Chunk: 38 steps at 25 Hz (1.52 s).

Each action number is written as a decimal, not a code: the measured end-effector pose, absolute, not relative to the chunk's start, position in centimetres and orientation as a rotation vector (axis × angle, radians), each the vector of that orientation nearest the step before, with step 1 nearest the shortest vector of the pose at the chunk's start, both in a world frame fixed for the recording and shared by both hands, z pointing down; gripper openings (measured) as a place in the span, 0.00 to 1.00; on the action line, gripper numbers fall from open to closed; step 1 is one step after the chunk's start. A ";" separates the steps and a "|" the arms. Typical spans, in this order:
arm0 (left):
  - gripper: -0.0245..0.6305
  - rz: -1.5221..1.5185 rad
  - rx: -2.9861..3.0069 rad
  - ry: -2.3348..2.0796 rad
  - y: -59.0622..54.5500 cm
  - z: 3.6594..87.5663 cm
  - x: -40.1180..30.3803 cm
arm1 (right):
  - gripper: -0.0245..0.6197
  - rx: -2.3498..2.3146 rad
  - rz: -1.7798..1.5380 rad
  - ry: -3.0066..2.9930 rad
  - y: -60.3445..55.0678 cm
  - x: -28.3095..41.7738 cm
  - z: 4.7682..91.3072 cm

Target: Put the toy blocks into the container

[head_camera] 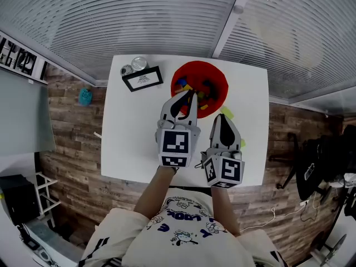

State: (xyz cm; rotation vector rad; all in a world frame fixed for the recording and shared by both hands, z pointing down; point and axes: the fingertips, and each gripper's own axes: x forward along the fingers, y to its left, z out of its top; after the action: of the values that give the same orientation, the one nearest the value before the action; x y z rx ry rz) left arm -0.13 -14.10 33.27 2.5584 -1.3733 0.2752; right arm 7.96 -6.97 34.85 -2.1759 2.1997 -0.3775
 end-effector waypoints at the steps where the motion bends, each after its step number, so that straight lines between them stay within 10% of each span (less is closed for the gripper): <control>1: 0.10 0.265 2.556 -1.374 -14.0 33.2 -0.2 | 0.09 -2.174 -0.376 2.201 -7.0 7.9 34.8; 38: 0.09 0.301 2.675 -1.201 -7.7 32.6 1.6 | 0.09 -2.313 -0.273 2.043 -1.6 9.6 32.3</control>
State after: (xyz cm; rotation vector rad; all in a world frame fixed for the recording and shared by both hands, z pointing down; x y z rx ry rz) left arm 1.58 -7.71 32.56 2.6752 -1.2011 0.3013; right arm 9.62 -1.65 32.29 -2.3129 2.0428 -0.2732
